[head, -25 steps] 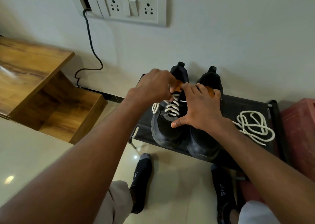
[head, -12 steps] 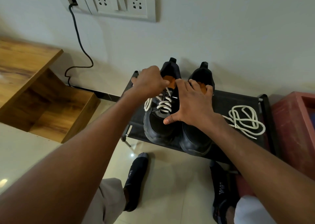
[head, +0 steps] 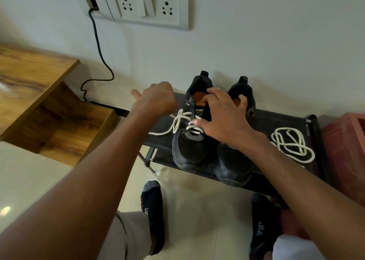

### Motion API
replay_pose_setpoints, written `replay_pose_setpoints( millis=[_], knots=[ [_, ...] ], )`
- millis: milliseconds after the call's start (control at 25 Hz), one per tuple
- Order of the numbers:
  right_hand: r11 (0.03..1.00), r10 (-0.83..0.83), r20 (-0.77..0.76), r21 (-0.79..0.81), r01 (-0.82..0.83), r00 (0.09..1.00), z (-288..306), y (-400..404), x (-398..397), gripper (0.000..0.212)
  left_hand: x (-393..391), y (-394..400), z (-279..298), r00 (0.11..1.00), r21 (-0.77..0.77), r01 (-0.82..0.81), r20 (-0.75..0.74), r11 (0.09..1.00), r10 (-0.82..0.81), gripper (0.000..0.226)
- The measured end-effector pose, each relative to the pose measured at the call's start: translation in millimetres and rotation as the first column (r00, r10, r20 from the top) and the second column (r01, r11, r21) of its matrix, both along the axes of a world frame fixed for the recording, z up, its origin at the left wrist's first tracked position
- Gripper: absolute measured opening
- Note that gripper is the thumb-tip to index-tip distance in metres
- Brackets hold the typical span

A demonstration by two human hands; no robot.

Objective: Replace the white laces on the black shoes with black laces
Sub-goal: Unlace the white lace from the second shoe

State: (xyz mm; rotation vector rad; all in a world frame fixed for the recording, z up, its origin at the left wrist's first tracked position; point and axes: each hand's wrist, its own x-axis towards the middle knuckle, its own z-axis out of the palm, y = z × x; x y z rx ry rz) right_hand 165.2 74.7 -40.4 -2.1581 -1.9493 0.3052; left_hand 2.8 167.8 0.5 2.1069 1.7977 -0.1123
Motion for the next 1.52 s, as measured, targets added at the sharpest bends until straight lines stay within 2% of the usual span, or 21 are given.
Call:
replay_pose_setpoints(
  millis=[80, 120, 200, 240, 320, 400, 520, 680, 840, 920, 1000, 1120, 1200, 1280, 1360, 1440, 1520],
  knots=[
    [0.988, -0.014, -0.051, 0.153, 0.022, 0.999, -2.2, 5.5, -11.1, 0.025, 0.0, 2.3, -3.2, 0.996, -0.006, 0.083, -0.021, 0.997, -0.083, 0.019],
    [0.982, -0.022, -0.038, 0.188, 0.029, 0.999, -3.8, 8.4, -17.0, 0.013, 0.3, 6.0, -6.8, 0.99, -0.028, 0.138, 0.002, 0.99, -0.138, 0.042],
    [0.979, -0.07, 0.016, 0.192, 0.066, 0.997, -6.2, 14.4, -24.2, 0.007, 2.4, 9.5, -14.2, 0.946, -0.096, 0.323, 0.028, 0.942, -0.322, 0.101],
    [0.982, -0.099, 0.048, 0.165, 0.09, 0.994, -6.3, 17.4, -25.0, 0.01, 4.0, 7.5, -18.6, 0.919, -0.122, 0.394, 0.024, 0.911, -0.394, 0.119],
    [0.99, -0.132, 0.085, 0.053, 0.128, 0.988, -6.3, 21.2, -24.9, 0.021, 6.0, 5.1, -31.6, 0.885, -0.179, 0.462, 0.036, 0.869, -0.463, 0.133],
    [0.994, -0.109, 0.077, -0.01, 0.11, 0.991, -8.1, 21.2, -24.1, 0.022, 5.9, 4.6, -44.2, 0.894, -0.195, 0.446, 0.047, 0.874, -0.446, 0.136],
    [0.993, -0.092, 0.039, 0.081, 0.089, 0.995, -3.6, 16.7, -19.5, 0.006, 7.7, 3.8, -44.2, 0.933, -0.175, 0.359, 0.062, 0.917, -0.354, 0.133],
    [0.966, -0.188, -0.054, 0.17, 0.194, 0.981, -1.4, 3.0, -11.0, 0.01, 11.1, -2.8, -37.8, 0.945, -0.174, 0.325, 0.089, 0.93, -0.314, 0.126],
    [0.971, -0.117, 0.069, 0.217, 0.099, 0.991, -7.2, 1.0, -18.5, 0.019, 6.5, -0.3, -42.2, 0.948, -0.193, 0.309, 0.146, 0.931, -0.284, 0.119],
    [0.988, -0.06, 0.084, 0.148, 0.047, 0.995, -12.8, 7.0, -23.5, 0.016, 5.4, -0.6, -44.9, 0.944, -0.185, 0.312, 0.166, 0.932, -0.284, 0.118],
    [0.992, -0.06, 0.011, 0.111, 0.058, 0.998, -19.5, 11.3, -28.3, 0.011, 5.8, 0.2, -47.7, 0.94, -0.17, 0.32, 0.182, 0.932, -0.289, 0.117],
    [0.969, -0.137, -0.103, 0.194, 0.155, 0.985, -10.2, 11.7, -22.1, 0.009, 7.6, -0.6, -48.2, 0.941, -0.134, 0.325, 0.146, 0.936, -0.306, 0.115],
    [0.959, -0.19, -0.166, 0.182, 0.219, 0.968, 4.6, 4.6, -7.8, 0.008, 9.4, -0.9, -48.8, 0.936, -0.105, 0.343, 0.119, 0.933, -0.331, 0.112],
    [0.961, -0.219, -0.132, 0.143, 0.237, 0.967, 14.9, -9.2, 5.7, 0.007, 10.0, -0.7, -49.1, 0.927, -0.092, 0.369, 0.113, 0.925, -0.358, 0.113],
    [0.957, -0.214, -0.053, 0.191, 0.22, 0.975, 20.6, -19.7, 12.8, 0.009, 10.2, 1.5, -50.4, 0.925, -0.103, 0.376, 0.108, 0.921, -0.365, 0.116],
    [0.964, -0.136, 0.017, 0.234, 0.128, 0.991, 20.9, -16.9, 9.0, 0.018, 11.5, 1.7, -49.7, 0.93, -0.117, 0.363, 0.096, 0.924, -0.354, 0.12],
    [0.981, -0.047, 0.089, 0.19, 0.029, 0.995, 13.8, -5.6, -2.3, 0.021, 12.1, 0.6, -48.8, 0.938, -0.123, 0.342, 0.095, 0.932, -0.332, 0.122]
  ],
)
